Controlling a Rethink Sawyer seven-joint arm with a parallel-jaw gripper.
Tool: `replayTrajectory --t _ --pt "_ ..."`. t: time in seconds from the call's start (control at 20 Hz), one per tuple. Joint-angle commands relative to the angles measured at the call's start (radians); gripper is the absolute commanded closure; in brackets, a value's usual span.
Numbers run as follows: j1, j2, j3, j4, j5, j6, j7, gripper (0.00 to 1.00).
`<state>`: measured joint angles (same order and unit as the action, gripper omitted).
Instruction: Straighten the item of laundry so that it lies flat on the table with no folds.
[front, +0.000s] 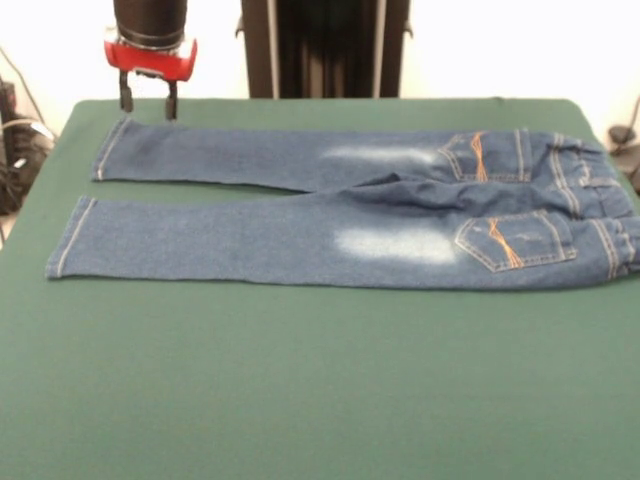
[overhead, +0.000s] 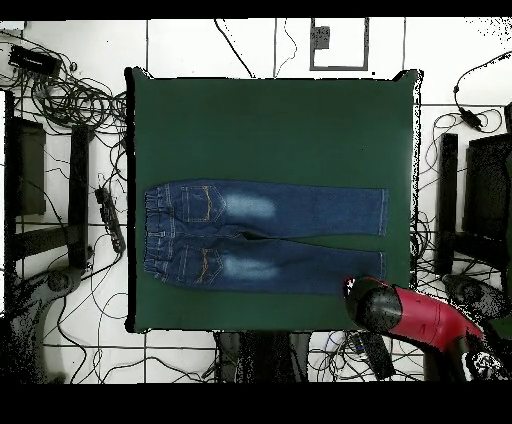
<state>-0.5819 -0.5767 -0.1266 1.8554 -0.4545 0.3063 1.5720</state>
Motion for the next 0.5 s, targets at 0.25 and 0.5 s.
replayTrajectory --t 0.25,0.5 --pt "0.103 0.016 0.105 0.042 0.239 -0.001 0.306 0.00" --pt "0.180 -0.009 0.062 0.066 0.349 0.031 0.350 0.00"
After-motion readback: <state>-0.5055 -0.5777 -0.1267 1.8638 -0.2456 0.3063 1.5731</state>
